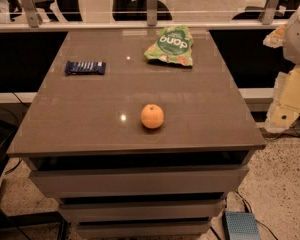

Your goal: Pick rxbar blueberry

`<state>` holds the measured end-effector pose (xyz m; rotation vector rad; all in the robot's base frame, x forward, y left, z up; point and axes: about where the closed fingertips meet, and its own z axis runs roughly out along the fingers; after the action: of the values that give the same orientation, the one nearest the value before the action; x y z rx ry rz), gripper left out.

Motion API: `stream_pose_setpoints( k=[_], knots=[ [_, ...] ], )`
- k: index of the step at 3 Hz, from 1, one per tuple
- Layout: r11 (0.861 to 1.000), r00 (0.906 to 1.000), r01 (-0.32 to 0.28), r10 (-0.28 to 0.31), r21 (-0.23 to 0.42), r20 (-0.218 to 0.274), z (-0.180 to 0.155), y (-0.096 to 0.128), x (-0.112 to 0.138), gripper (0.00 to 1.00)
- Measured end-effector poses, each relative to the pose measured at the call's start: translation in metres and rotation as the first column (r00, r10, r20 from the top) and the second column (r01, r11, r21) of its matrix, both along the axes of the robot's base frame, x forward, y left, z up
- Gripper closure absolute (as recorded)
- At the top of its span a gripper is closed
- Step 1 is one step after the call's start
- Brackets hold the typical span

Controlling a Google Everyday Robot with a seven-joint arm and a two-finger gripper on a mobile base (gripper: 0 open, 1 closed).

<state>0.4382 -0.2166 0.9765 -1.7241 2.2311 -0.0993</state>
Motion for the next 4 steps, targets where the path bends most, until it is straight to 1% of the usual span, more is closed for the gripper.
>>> stream_pose_setpoints(
  k=[1, 2, 3, 4],
  knots=[
    [1.0, 0.9999, -0.005, 0.005, 0.0, 0.012, 0.003, 0.002, 0.001, 0.0],
    [0.995, 0.9925, -0.095, 0.094, 0.011, 0.078, 0.004, 0.034, 0.021, 0.0],
    [0.968, 0.9609, -0.248, 0.24, 0.044, 0.138, -0.001, 0.108, 0.054, 0.0],
    [0.922, 0.9208, -0.374, 0.357, 0.099, 0.157, -0.018, 0.195, 0.077, 0.0]
  ],
)
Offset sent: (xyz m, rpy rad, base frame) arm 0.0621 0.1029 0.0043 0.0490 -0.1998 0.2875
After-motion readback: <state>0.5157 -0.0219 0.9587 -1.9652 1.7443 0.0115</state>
